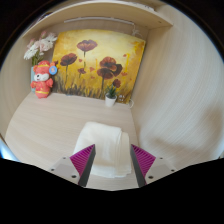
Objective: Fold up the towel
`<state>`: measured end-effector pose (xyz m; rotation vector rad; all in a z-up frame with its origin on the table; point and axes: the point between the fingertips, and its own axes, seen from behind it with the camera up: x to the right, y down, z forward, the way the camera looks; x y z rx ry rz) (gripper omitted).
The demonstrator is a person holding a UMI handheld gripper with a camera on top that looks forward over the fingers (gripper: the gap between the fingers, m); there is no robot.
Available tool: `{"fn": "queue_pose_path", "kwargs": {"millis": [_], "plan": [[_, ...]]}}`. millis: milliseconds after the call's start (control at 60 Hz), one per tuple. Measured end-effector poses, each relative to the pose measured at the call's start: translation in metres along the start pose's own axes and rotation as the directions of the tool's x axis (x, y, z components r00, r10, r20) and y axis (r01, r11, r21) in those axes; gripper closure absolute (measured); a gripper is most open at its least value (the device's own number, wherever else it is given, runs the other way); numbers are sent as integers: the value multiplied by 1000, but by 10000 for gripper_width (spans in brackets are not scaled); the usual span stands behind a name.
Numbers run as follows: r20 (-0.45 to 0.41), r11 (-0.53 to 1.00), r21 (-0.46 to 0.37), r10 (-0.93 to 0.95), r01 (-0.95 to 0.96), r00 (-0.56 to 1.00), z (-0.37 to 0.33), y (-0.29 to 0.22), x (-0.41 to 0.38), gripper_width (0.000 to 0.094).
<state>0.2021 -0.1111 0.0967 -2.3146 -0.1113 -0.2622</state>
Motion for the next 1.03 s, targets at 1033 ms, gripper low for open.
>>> {"fn": "queue_pose_path", "kwargs": {"millis": [1033], "plan": [[151,970,212,87,-119,985,-273,-1,-164,222]]}}
